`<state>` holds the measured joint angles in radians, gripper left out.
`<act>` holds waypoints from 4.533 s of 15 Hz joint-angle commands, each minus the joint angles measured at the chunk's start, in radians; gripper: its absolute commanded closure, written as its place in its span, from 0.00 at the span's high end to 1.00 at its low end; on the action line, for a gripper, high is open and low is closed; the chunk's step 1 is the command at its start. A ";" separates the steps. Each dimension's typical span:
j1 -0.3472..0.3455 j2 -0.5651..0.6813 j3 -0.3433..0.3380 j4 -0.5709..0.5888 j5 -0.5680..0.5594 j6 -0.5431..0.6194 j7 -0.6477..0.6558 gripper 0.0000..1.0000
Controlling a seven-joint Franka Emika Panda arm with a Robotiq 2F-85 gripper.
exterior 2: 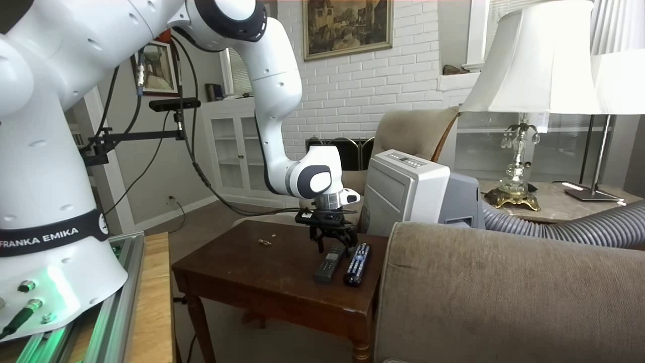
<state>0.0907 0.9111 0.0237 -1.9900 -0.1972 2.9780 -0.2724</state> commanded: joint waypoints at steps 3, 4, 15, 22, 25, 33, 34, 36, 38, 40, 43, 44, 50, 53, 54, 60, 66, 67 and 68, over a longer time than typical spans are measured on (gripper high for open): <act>-0.043 0.023 0.017 -0.007 -0.027 -0.034 -0.027 1.00; -0.047 0.028 0.017 -0.005 -0.026 -0.036 -0.029 1.00; -0.015 0.005 0.011 -0.029 -0.044 0.007 -0.028 0.29; -0.060 -0.155 0.012 -0.137 -0.044 0.030 -0.036 0.29; -0.092 -0.261 0.000 -0.162 -0.036 0.036 -0.028 0.29; -0.117 -0.324 -0.103 -0.018 0.002 -0.002 0.082 0.29; -0.121 -0.320 -0.111 0.007 0.006 -0.013 0.094 0.29; -0.134 -0.323 -0.101 -0.017 -0.014 0.009 0.069 0.54; -0.138 -0.323 -0.107 0.010 -0.010 -0.012 0.077 0.54; -0.138 -0.323 -0.107 0.015 -0.008 -0.013 0.080 0.54; -0.115 -0.298 -0.144 0.053 -0.019 -0.025 0.102 0.29; -0.133 -0.276 -0.135 0.100 -0.018 -0.053 0.078 0.29; -0.192 -0.133 -0.119 0.455 -0.025 -0.364 -0.022 0.29; -0.229 -0.050 -0.101 0.618 -0.023 -0.460 -0.097 0.29; -0.237 -0.024 -0.095 0.669 -0.019 -0.493 -0.117 0.29; -0.318 0.166 -0.029 0.948 0.038 -0.660 -0.229 0.29; -0.354 0.346 0.029 1.199 0.071 -0.799 -0.323 0.29; -0.357 0.373 0.041 1.240 0.080 -0.820 -0.341 0.29; -0.358 0.400 0.048 1.283 0.080 -0.849 -0.350 0.29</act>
<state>-0.2470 1.1960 0.0315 -0.9053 -0.1509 2.2225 -0.5526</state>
